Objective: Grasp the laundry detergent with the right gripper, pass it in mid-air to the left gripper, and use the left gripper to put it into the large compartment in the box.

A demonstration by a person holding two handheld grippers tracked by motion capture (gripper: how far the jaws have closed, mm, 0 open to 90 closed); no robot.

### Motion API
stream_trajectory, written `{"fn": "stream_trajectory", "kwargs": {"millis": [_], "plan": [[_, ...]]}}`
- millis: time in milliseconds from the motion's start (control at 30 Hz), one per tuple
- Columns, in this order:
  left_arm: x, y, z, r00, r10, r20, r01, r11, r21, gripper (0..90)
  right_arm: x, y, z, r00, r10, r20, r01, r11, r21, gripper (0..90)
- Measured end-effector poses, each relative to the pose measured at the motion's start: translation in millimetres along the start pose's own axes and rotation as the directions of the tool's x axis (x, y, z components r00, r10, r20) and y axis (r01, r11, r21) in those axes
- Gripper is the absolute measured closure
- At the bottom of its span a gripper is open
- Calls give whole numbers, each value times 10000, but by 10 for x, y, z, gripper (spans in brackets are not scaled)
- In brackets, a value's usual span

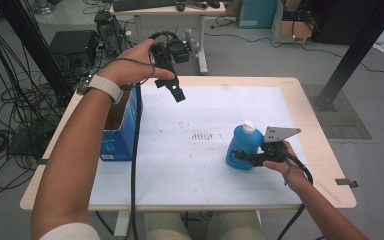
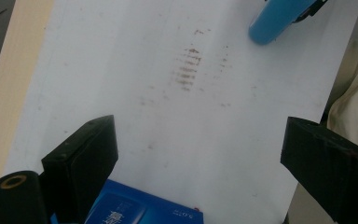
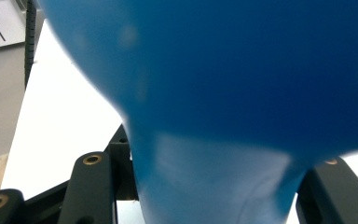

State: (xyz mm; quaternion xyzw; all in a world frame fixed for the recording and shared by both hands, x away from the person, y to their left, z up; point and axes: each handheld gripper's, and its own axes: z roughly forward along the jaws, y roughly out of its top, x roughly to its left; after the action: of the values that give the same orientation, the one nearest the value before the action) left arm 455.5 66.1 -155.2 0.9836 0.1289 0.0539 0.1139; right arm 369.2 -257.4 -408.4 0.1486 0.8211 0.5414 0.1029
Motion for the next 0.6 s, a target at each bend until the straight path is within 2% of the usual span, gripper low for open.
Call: {"fn": "stream_trajectory", "kwargs": {"millis": [67, 100, 133, 200, 233, 300, 333, 600], "plan": [[1, 1, 1, 10000, -7, 9, 7, 10000, -5, 113, 2, -1, 1, 10000, 17, 6, -17, 10000, -11, 434], [0, -8, 19, 10000, -79, 54, 80, 9997, -230, 112, 4, -2, 0, 10000, 28, 31, -28, 10000, -24, 434], [0, -8, 17, 10000, -71, 48, 72, 9997, -232, 112, 16, -3, -7, 9998, 191, 50, -191, 9998, 60, 434], [-1, 0, -5, 10000, -4, -37, 4, 10000, -15, 112, 16, -3, -8, 9998, 185, 58, -185, 9998, 56, 434], [-1, 0, -5, 10000, -2, -40, 2, 10000, -16, 113, 0, 0, 1, 10000, -7, -5, 7, 10000, -3, 434], [-5, -1, -5, 10000, -52, -35, 52, 10000, 19, 113, 13, -3, -6, 9999, 150, 51, -150, 9999, 38, 434], [-6, -1, -5, 10000, -53, -29, 53, 10000, 19, 113, -1, -1, 3, 10000, -43, -6, 43, 10000, -38, 434], [-7, 0, -6, 10000, -28, -5, 28, 10000, -14, 113, 17, -1, -8, 9998, 209, 59, -210, 9997, 85, 434]]}}
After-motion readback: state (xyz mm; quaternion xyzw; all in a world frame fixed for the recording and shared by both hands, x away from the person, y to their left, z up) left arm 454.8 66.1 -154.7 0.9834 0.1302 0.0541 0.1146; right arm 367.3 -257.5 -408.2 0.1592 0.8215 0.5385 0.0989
